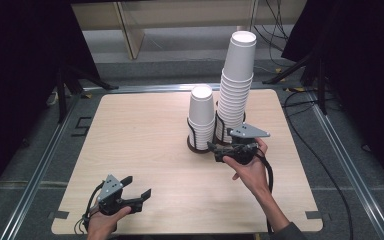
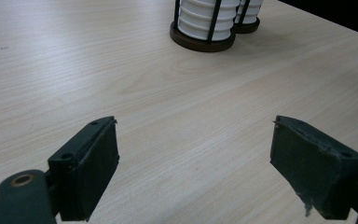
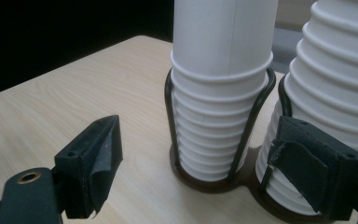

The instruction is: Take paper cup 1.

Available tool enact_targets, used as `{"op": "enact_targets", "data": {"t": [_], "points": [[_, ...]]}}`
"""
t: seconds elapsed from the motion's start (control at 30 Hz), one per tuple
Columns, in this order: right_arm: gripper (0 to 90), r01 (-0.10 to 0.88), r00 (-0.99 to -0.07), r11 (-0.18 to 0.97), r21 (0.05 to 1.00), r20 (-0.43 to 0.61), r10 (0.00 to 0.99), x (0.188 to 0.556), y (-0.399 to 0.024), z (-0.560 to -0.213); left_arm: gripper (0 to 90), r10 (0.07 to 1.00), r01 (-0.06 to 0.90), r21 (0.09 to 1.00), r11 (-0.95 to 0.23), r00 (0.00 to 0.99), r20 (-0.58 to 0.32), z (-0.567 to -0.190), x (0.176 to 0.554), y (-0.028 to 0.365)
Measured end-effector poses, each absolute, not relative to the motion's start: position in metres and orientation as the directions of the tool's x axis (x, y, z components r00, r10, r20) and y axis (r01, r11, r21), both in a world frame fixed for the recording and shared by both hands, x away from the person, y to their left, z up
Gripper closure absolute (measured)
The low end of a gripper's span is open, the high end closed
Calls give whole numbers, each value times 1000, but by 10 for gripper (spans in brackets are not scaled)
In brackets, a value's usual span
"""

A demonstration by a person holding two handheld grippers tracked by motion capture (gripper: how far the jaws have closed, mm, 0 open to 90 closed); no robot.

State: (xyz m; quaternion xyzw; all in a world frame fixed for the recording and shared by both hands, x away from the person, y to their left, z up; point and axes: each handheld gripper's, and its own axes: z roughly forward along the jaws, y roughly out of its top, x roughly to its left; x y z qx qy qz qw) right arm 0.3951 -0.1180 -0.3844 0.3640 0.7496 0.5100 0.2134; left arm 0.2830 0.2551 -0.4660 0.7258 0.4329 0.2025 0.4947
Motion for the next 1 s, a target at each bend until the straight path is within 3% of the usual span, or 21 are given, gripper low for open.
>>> {"op": "enact_targets", "data": {"t": [1.0], "points": [[167, 290, -615, 180, 940, 39, 788, 433, -87, -354, 147, 830, 425, 891, -160, 546, -112, -464, 282, 254]]}}
